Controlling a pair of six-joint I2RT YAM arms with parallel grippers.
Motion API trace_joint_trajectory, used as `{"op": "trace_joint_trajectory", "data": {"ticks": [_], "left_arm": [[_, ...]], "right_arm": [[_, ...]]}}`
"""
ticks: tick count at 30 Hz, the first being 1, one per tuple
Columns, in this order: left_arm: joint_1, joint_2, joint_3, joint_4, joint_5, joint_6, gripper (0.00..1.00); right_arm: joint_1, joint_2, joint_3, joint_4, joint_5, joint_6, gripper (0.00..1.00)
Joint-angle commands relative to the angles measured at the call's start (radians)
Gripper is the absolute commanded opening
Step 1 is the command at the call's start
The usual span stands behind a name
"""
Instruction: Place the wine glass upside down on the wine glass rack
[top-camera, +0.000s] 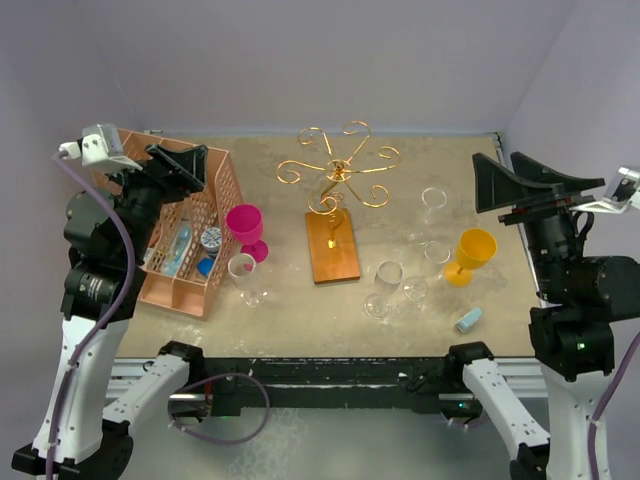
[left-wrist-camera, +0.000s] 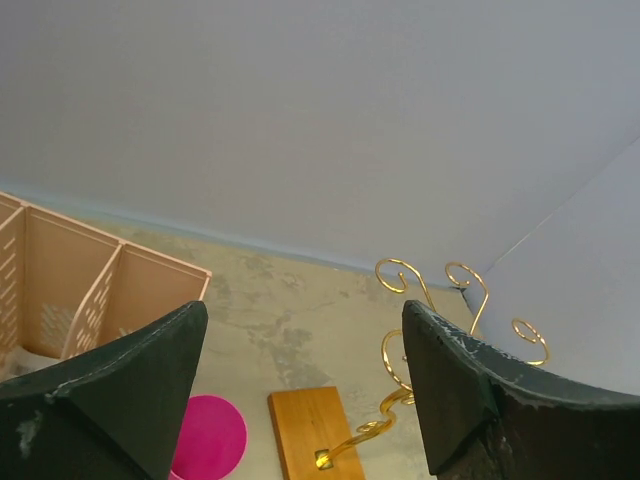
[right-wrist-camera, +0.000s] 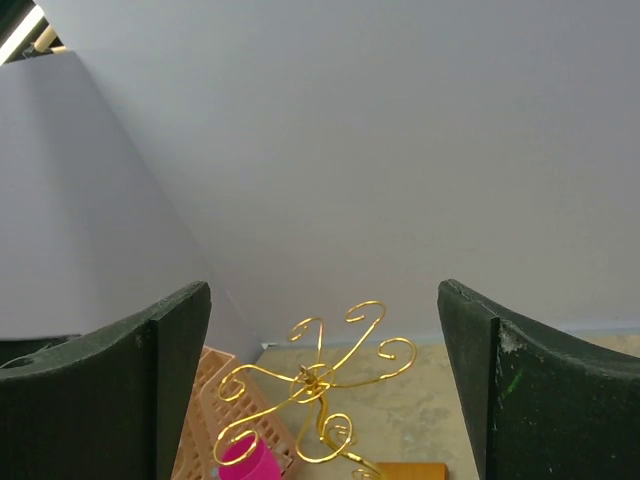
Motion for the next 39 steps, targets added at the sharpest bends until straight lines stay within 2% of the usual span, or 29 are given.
{"op": "trace_joint_trajectory", "data": {"ticks": [1,6,15,17,19,21,24,29,31,35,39], "left_arm": [[0.032,0.035,-0.017,0.129,0.082,-0.083,0.77],[0.046,0.087,-0.019,0.184,0.114,-0.119,0.8],[0.052,0.097,-0.059,0.25,0.195,-0.144,0.78],[0.053,0.089,-0.073,0.26,0.2,-0.156,0.78],[0.054,0.088,-0.071,0.256,0.209,-0.163,0.78],[0.054,0.084,-0.069,0.246,0.22,-0.166,0.77],[0.055,0.063,-0.092,0.245,0.23,-0.18,0.77],[0.055,0.032,-0.155,0.262,0.233,-0.225,0.76],[0.055,0.035,-0.151,0.248,0.239,-0.219,0.76],[0.055,0.039,-0.126,0.228,0.268,-0.199,0.76],[0.055,0.036,-0.109,0.219,0.294,-0.168,0.76]], "right_arm": [[-0.018,0.019,-0.004,0.016,-0.089,0.01,0.97],[-0.018,0.034,-0.031,0.022,-0.112,-0.008,0.97],[-0.016,0.122,-0.076,-0.005,-0.043,-0.067,0.89],[-0.016,0.157,-0.072,-0.026,0.013,-0.093,0.87],[-0.016,0.203,-0.062,-0.067,0.075,-0.115,0.83],[-0.016,0.251,-0.062,-0.103,0.115,-0.147,0.73],[-0.016,0.315,-0.075,-0.164,0.203,-0.178,0.65],[-0.016,0.35,-0.124,-0.166,0.3,-0.176,0.61],[-0.016,0.396,-0.129,-0.163,0.317,-0.175,0.59],[-0.016,0.505,-0.11,-0.161,0.308,-0.158,0.48],[-0.006,0.606,-0.083,-0.148,0.264,-0.147,0.48]]}}
